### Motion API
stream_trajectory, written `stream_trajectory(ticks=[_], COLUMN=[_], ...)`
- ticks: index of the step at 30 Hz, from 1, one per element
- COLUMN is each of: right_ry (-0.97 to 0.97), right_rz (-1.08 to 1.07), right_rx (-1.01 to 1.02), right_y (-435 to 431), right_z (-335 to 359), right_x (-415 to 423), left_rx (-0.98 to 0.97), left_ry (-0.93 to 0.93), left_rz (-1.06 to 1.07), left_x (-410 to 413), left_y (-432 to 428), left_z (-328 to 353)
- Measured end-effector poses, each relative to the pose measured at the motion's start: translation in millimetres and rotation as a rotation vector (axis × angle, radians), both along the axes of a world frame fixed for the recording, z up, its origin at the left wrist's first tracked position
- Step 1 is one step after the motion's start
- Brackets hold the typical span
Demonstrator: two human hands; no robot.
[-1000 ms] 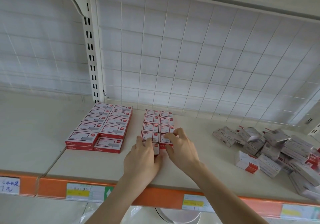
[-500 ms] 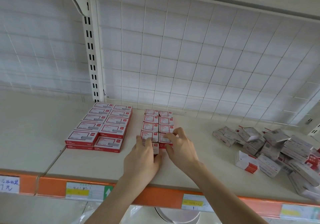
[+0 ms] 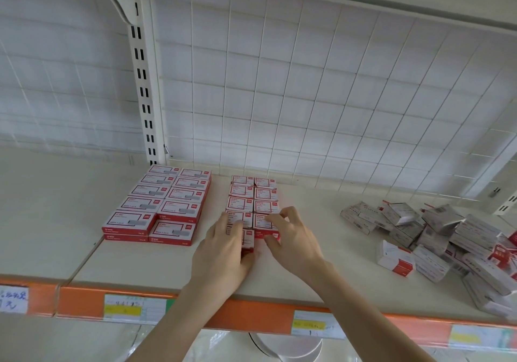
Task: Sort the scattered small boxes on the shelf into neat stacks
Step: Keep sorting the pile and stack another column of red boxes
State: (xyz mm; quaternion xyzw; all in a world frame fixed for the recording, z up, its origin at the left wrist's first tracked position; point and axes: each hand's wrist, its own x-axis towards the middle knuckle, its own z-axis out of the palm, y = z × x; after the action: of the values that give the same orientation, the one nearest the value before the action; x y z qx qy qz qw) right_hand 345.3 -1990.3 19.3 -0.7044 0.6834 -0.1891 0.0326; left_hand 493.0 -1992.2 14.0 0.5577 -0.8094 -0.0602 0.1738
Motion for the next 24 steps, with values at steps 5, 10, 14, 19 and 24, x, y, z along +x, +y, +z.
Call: stream_trajectory(ticks=[5,10,14,19,24], right_ry=[0.044,0.127,0.165,0.184,0.162], right_rz=[-0.003,-0.025,-0.075,-0.134,-0.185], right_rx=[0.004,0.019,0.032,0.011,-0.124], right_y=[10,26,41,57,74], right_z=[1,2,1,3,2], right_x=[-7,-24,-43,-67,-98], left_rx=[-0.179,-0.254,-0.287,-0.295,-0.25], left_ry=[-0.001,-0.066,-0.073,-0.087,-0.114], left_rz=[-0.098,-0.179,-0.25,-0.337,-0.395], left_x=[-6,-23,-43,-74,-106], left_y=[-5,-5,2,5,12], left_z=[-4,-3,0,-1,3])
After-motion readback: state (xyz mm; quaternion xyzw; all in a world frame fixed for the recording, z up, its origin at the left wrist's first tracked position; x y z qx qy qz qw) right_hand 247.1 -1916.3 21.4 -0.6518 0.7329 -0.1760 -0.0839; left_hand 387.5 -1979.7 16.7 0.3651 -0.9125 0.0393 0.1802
